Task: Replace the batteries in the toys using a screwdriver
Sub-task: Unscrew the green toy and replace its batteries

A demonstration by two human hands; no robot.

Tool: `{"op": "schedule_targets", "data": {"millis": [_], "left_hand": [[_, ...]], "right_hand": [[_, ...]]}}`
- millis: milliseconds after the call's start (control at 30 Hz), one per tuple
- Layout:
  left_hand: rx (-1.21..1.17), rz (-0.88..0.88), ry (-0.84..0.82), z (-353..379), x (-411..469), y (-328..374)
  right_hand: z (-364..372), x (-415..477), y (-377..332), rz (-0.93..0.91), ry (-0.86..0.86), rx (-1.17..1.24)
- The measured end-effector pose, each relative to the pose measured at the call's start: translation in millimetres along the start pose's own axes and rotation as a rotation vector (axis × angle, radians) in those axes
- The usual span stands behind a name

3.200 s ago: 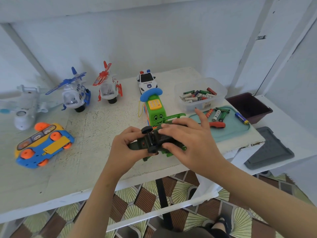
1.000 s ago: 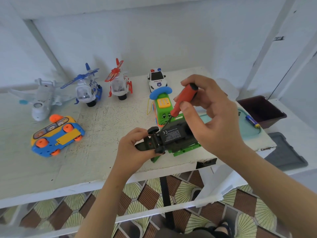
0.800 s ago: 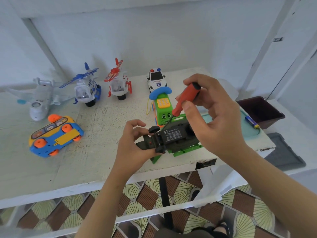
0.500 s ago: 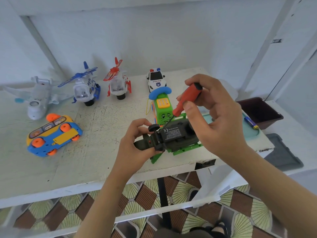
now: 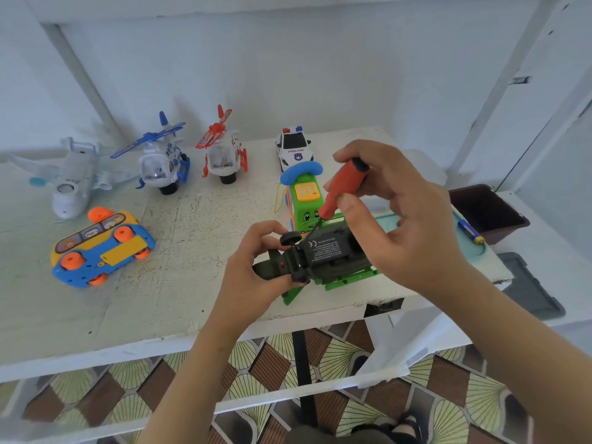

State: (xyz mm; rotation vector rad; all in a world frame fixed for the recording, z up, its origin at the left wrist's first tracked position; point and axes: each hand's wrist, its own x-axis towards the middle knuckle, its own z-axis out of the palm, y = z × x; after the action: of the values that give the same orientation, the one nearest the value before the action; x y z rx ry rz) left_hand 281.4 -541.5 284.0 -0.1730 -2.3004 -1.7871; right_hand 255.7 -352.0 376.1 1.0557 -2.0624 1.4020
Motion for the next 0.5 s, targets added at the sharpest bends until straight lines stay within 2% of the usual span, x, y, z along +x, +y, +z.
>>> {"op": "schedule_targets", "data": {"millis": [200, 500], "left_hand": [[-0.009, -0.017, -0.007, 0.9, -0.9, 0.8], [-0.004, -0.006, -0.017, 1.2, 0.6, 1.2]], "right_hand": [[1.4, 3.7, -0.4, -0.056, -0.038, -0.080], [7.4, 6.2, -0.6, -0.014, 0.083, -0.164]]}}
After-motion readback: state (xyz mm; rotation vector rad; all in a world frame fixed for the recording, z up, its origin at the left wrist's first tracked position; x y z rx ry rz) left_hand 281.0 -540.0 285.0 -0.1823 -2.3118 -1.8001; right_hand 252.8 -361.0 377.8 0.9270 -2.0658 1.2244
